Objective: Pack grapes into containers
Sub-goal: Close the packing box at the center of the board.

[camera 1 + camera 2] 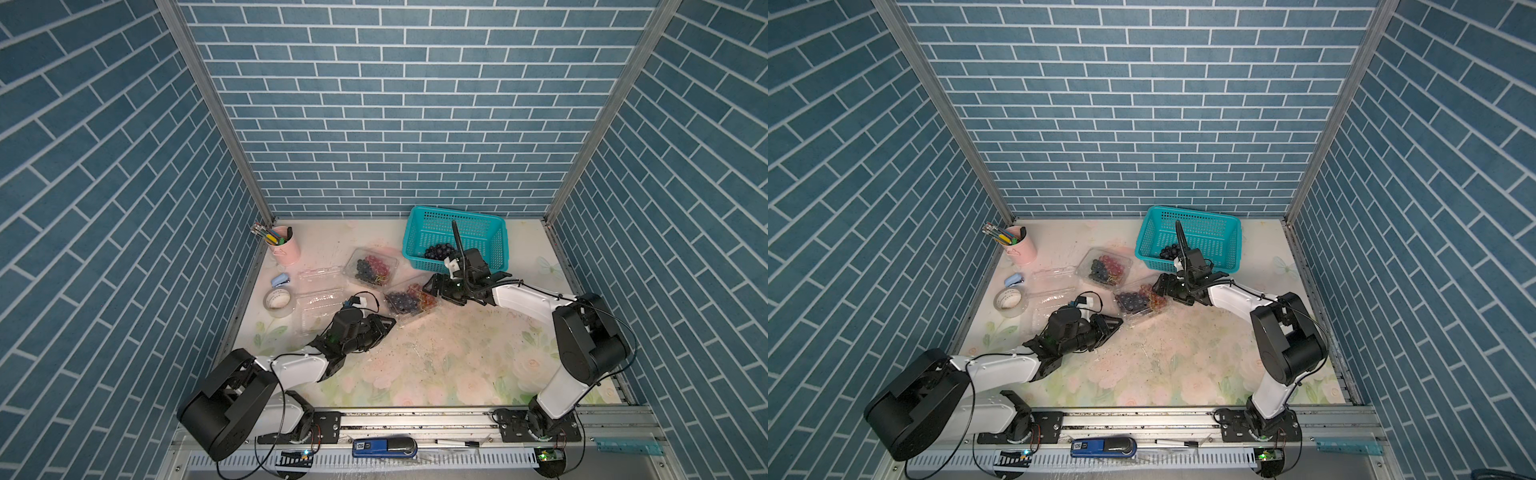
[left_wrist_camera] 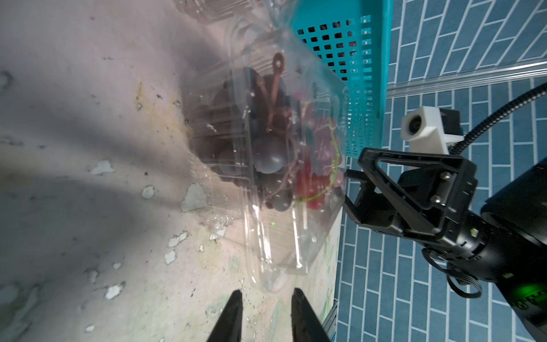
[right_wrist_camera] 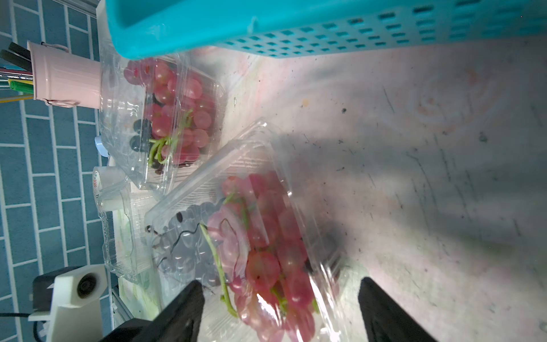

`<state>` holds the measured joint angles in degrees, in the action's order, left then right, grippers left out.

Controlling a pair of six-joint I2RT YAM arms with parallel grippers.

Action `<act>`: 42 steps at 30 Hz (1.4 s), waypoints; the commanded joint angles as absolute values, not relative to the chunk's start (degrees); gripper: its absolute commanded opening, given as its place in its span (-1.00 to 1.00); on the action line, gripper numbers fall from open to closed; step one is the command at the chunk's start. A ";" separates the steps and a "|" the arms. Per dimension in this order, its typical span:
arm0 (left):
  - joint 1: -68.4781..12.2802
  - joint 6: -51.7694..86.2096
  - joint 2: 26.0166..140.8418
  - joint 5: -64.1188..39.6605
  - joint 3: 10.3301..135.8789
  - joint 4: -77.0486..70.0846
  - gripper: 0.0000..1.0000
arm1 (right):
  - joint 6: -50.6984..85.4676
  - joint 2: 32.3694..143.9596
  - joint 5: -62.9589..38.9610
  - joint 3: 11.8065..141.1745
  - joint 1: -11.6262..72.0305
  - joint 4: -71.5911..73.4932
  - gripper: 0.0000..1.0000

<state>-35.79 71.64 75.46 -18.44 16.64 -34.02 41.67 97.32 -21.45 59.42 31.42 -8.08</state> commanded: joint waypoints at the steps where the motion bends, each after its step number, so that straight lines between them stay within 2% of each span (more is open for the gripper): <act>1: -35.75 71.89 77.22 -18.37 16.88 -36.88 -0.39 | 40.41 98.46 -22.02 60.91 31.42 -8.15 0.66; 13: -35.70 71.59 78.83 -17.93 18.50 -37.79 -0.39 | 41.57 98.83 -23.02 60.24 31.75 -6.58 0.64; 22: -35.77 72.07 82.24 -17.33 18.55 -40.91 -0.59 | 42.84 99.23 -23.20 59.34 32.78 -5.10 0.61; 42: -35.77 72.07 83.60 -13.50 16.20 -43.26 -0.75 | 44.82 98.35 -23.38 56.15 33.93 -2.53 0.58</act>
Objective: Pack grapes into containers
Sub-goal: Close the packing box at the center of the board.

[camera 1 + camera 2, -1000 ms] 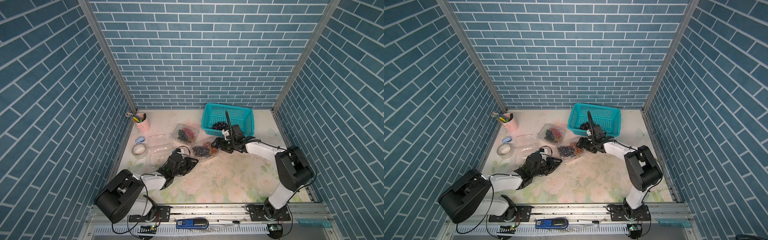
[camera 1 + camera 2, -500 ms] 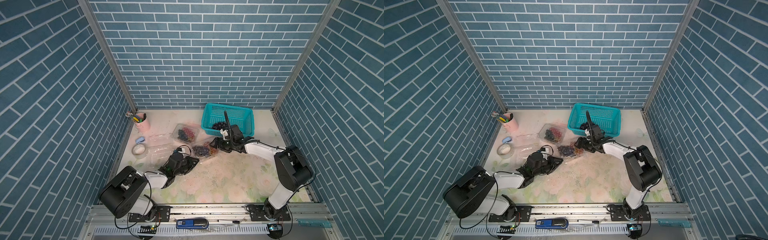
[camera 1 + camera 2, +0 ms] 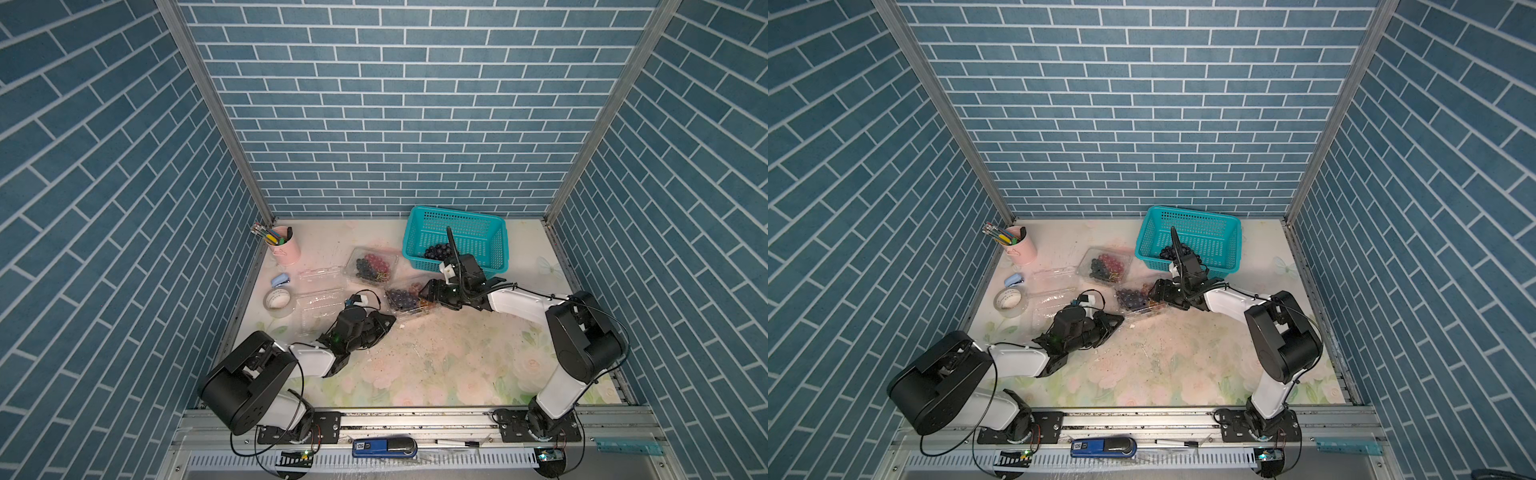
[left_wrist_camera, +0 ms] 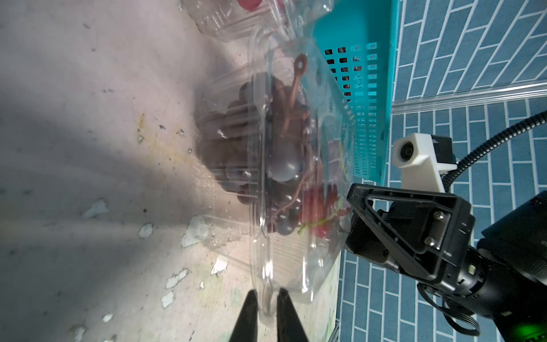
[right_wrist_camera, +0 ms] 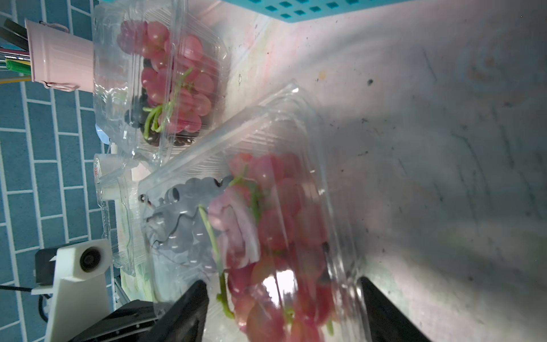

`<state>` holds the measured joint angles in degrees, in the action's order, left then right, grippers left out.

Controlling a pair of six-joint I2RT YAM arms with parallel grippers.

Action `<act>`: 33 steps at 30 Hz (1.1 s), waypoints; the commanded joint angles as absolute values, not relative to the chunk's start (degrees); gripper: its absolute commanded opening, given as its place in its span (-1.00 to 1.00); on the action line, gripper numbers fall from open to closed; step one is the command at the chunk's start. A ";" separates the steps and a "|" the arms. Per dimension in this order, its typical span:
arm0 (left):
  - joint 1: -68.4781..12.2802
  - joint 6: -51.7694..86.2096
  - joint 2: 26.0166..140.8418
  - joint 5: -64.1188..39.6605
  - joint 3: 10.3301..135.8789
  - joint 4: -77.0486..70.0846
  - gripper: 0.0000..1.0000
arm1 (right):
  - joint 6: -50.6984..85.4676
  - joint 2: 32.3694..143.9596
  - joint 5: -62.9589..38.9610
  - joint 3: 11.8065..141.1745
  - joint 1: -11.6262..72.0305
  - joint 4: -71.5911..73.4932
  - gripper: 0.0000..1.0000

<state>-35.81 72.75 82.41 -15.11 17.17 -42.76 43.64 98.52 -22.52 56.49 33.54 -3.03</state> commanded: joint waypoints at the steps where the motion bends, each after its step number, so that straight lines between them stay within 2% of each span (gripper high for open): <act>1: -35.81 72.15 83.90 -13.44 16.04 -43.71 -0.79 | 44.82 98.34 -23.38 56.03 33.93 -2.46 0.58; 4: -35.74 72.46 84.44 -13.84 15.83 -44.86 -0.79 | 44.74 97.92 -23.29 55.89 33.93 -2.64 0.58; 8: -35.73 72.74 83.10 -14.71 15.64 -44.29 -0.61 | 44.23 97.18 -23.12 56.16 33.91 -3.63 0.58; 12: -35.73 72.17 77.40 -15.20 14.60 -39.05 -0.31 | 43.10 95.58 -22.18 56.52 33.65 -5.55 0.59; 19: -34.06 68.18 60.63 -12.90 15.45 -18.23 0.47 | 42.97 94.09 -20.92 55.10 34.01 -6.43 0.58; 25: -24.20 63.50 55.66 -20.38 23.35 -3.68 0.78 | 48.42 96.40 -22.88 55.30 37.08 -0.48 0.56; 30: -15.59 49.80 57.95 -26.87 37.55 17.57 0.97 | 51.70 100.39 -24.32 58.93 40.16 3.50 0.56; 33: -11.45 42.03 59.95 -26.94 45.66 28.72 0.99 | 51.21 101.61 -24.43 60.89 40.05 2.85 0.56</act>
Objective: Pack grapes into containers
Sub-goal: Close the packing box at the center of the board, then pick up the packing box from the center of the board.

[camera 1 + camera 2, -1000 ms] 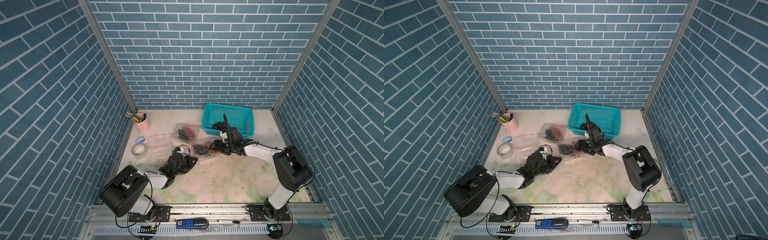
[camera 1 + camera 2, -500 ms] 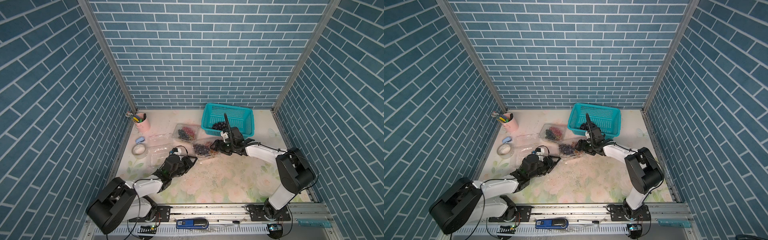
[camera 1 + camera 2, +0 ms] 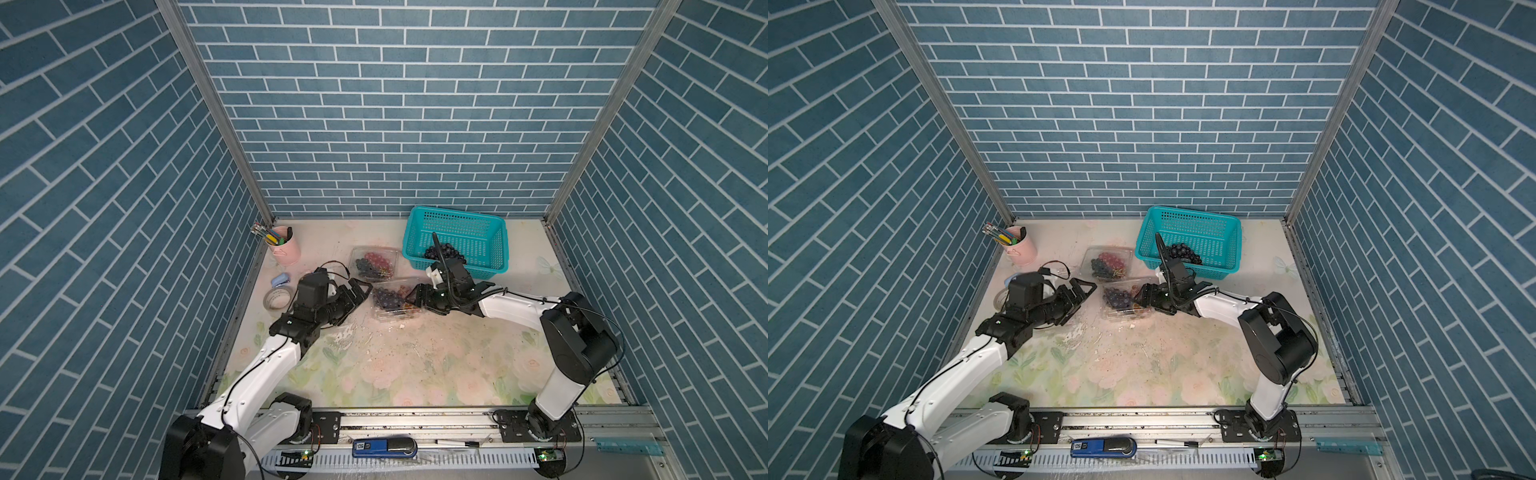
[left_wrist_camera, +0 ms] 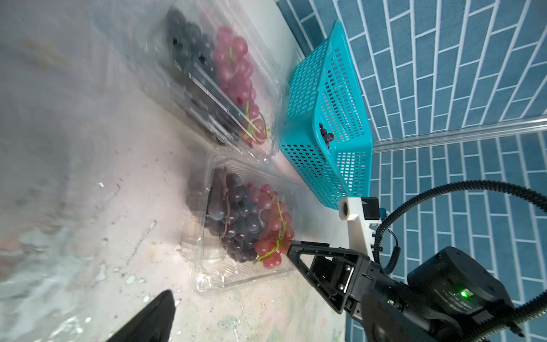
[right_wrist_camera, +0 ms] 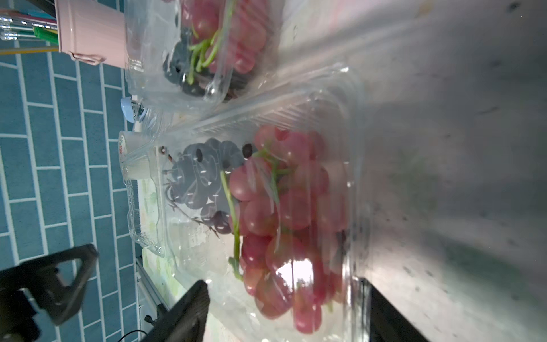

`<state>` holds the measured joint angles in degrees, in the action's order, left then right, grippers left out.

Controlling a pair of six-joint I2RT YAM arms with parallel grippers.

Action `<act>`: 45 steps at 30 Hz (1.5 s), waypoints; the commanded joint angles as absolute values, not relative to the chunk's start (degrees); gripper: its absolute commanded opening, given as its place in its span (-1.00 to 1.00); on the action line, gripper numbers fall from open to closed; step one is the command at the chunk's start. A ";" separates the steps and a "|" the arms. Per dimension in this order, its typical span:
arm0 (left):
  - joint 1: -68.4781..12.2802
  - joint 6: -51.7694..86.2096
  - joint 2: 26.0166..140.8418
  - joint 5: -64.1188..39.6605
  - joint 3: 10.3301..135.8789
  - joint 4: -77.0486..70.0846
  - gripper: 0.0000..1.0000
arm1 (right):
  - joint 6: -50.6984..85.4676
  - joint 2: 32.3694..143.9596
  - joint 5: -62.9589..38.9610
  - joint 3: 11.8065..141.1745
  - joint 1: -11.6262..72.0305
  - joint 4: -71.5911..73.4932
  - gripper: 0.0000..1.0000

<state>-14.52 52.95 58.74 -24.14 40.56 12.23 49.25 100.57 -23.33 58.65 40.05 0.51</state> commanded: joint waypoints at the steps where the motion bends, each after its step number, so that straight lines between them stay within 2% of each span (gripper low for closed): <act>1: -10.04 40.27 60.31 -26.82 47.43 31.29 0.99 | 50.64 101.40 -24.22 61.24 39.99 2.37 0.56; 7: -5.01 33.50 65.38 -26.57 50.74 38.31 0.99 | 44.72 96.62 -20.36 59.37 39.77 -5.25 0.58; 16: -5.24 32.78 72.39 -28.16 45.82 31.35 0.97 | 39.66 85.56 -14.96 53.21 36.45 -12.63 0.91; 18: -5.45 32.39 73.33 -28.60 45.43 29.54 0.86 | 39.47 84.18 -14.60 52.16 35.88 -12.75 0.96; 24: -5.98 28.19 79.32 -22.49 48.93 32.61 0.65 | 40.66 83.14 -15.66 49.37 34.56 -10.84 0.97; 27: -6.75 27.97 81.43 -20.33 50.36 33.10 0.38 | 41.04 83.31 -15.68 48.89 34.39 -10.15 0.96; 35: -11.79 27.68 86.91 -10.71 55.40 33.84 0.32 | 41.22 83.28 -16.39 48.05 33.60 -9.10 0.94; 37: -12.91 27.09 89.21 -8.72 56.80 34.62 0.12 | 41.22 82.61 -16.52 47.47 33.17 -8.97 0.93; 42: -13.18 27.34 91.20 -7.52 56.12 33.05 -0.11 | 41.05 80.52 -16.74 45.68 31.58 -9.14 0.92; 44: -13.36 27.20 91.73 -7.19 56.06 32.82 -0.13 | 40.96 79.99 -16.87 45.27 30.97 -9.10 0.92; 45: -13.44 27.20 91.91 -7.28 56.04 32.63 -0.23 | 40.96 79.81 -16.92 45.03 30.77 -9.11 0.92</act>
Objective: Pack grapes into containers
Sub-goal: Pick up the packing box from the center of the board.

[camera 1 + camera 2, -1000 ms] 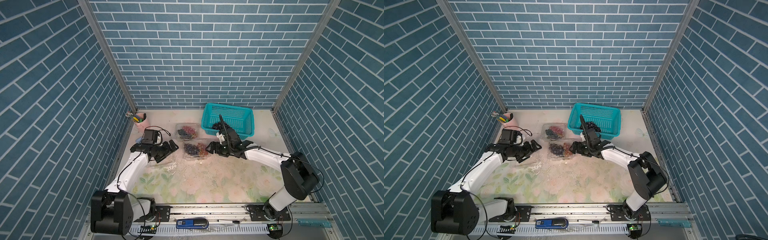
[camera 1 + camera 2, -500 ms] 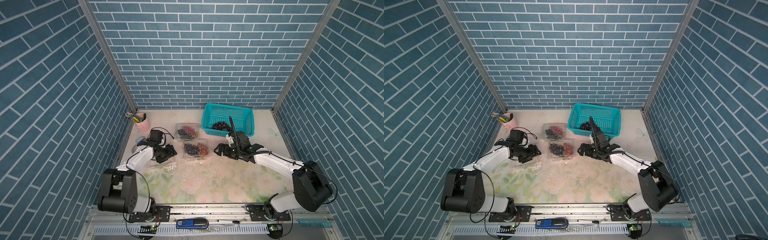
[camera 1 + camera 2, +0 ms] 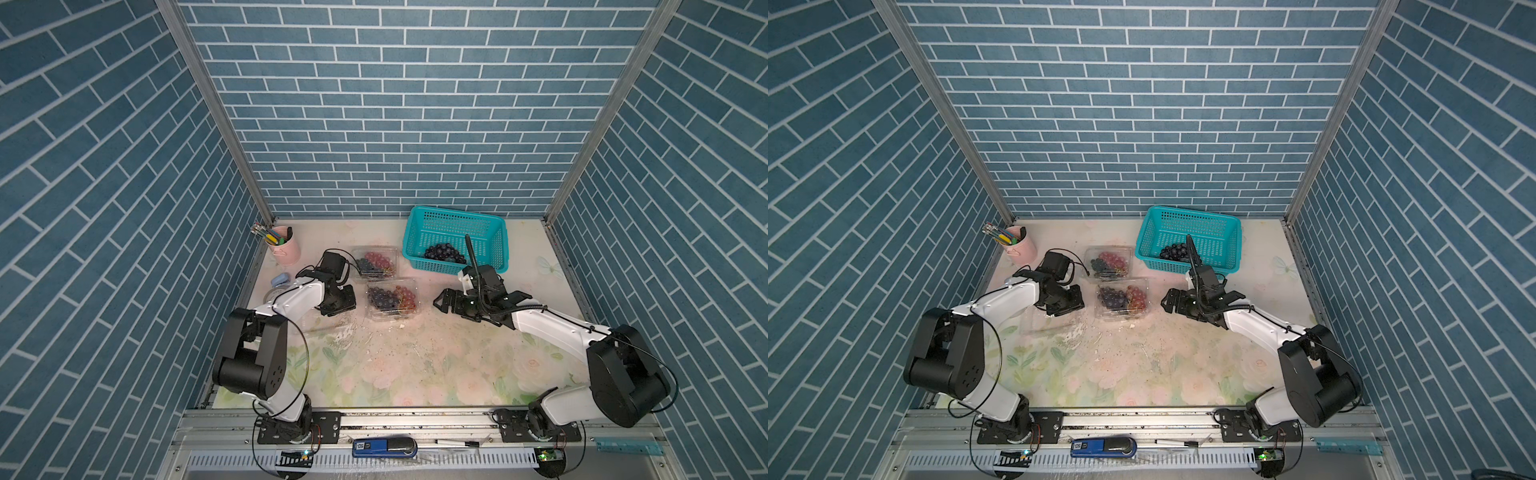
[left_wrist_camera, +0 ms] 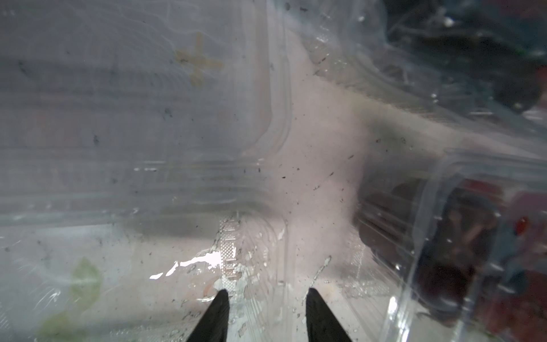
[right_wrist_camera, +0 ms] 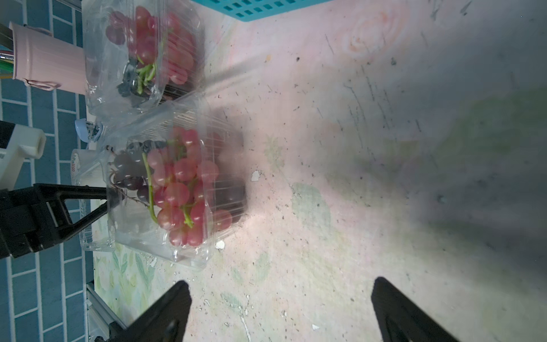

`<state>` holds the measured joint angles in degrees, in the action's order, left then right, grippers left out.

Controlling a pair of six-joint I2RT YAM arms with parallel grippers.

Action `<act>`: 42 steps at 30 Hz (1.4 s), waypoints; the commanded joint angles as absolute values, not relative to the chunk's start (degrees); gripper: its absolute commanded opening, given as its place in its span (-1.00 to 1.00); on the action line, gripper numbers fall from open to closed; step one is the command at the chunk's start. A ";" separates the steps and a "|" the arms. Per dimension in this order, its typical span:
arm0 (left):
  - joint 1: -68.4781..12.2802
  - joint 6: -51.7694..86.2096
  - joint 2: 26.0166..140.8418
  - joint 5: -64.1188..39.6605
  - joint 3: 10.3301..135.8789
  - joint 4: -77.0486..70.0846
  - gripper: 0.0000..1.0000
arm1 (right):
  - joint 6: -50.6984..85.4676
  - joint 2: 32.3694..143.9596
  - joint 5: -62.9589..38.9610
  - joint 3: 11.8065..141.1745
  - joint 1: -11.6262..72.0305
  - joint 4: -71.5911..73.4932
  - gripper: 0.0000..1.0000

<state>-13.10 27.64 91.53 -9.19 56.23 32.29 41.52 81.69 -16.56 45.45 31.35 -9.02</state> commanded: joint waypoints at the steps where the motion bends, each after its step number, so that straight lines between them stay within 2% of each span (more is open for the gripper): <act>1: -13.49 27.19 91.89 -7.50 56.15 32.77 -0.31 | 40.96 79.72 -17.01 44.96 30.45 -9.14 0.91; 4: -13.97 27.18 90.42 -7.35 56.42 33.54 -0.52 | 40.96 79.54 -17.05 44.91 30.22 -9.18 0.91; 14: -14.06 28.03 81.98 -8.25 55.49 35.34 -0.62 | 40.61 78.86 -17.23 45.53 29.26 -9.95 0.90; 18: -14.06 27.52 83.30 -6.88 56.08 36.16 -0.53 | 40.34 78.58 -17.48 45.96 29.00 -10.48 0.90; 24: -15.92 26.98 89.88 -6.00 57.46 35.51 -0.28 | 40.61 78.05 -17.49 45.11 28.92 -10.20 0.90; 28: -18.92 26.48 92.39 -2.10 59.31 36.49 -0.25 | 40.69 78.35 -17.84 44.87 28.74 -9.85 0.90; 32: -19.51 26.00 92.86 1.49 59.37 37.77 -0.41 | 40.53 78.47 -18.18 44.86 28.39 -9.83 0.90; 39: -19.51 25.55 90.97 2.81 58.18 38.28 -0.87 | 40.01 78.93 -18.72 45.61 27.70 -10.11 0.90; 42: -19.51 25.19 90.98 2.86 58.84 39.09 -0.91 | 40.08 78.85 -18.81 45.70 27.60 -10.06 0.89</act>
